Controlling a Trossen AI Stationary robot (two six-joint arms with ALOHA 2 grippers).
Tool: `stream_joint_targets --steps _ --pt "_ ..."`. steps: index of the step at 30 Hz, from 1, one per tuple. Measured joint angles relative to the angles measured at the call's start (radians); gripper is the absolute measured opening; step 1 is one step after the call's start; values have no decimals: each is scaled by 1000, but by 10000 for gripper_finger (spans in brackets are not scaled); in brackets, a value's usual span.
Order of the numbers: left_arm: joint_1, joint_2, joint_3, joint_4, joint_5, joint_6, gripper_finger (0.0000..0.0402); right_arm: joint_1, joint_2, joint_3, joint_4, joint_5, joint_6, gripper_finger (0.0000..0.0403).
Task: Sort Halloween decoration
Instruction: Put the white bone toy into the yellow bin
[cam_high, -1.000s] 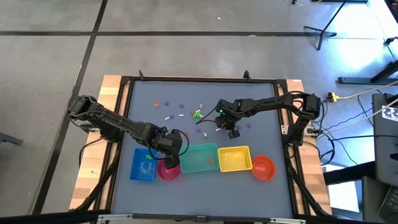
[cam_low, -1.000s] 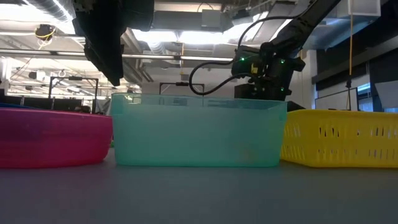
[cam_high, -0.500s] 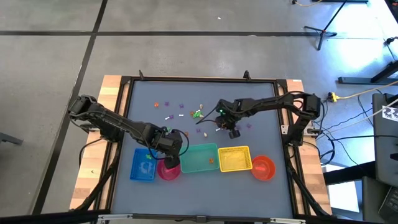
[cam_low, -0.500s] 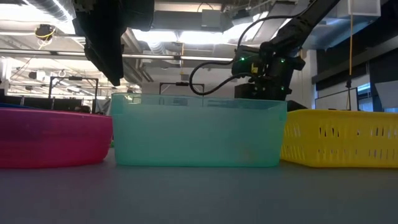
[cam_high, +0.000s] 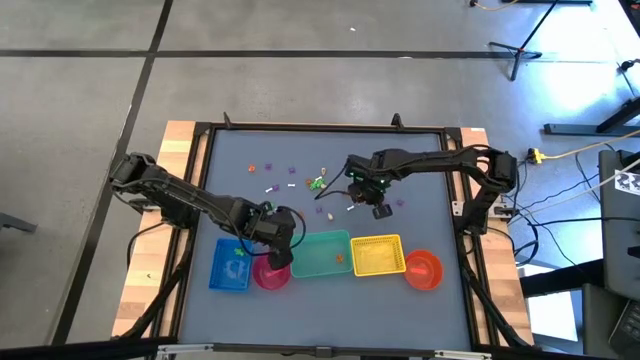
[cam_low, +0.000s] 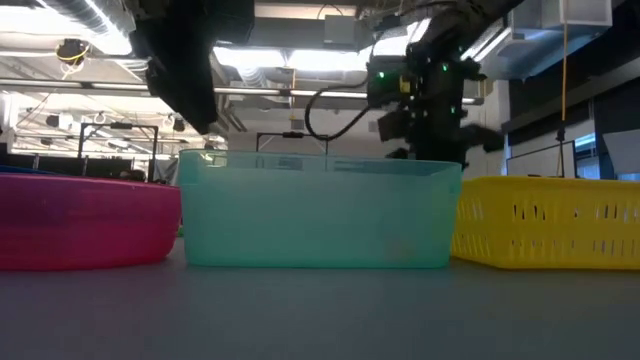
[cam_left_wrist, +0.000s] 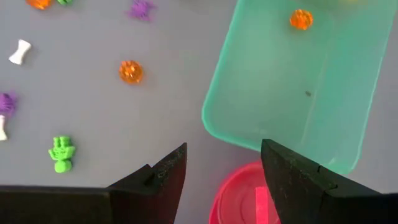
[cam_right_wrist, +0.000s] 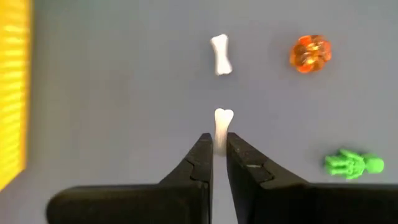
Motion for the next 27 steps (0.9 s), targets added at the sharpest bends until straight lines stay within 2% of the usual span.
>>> stream_joint_targets --steps 5,11,27 --pt "1 0 0 0 -56 0 190 71 -1 118 -160 -1 1 28" --pt "1 0 0 0 -120 1 190 171 -2 214 -254 -1 60 28" --pt "1 0 0 0 -274 2 190 397 -2 223 -296 -13 287 28"
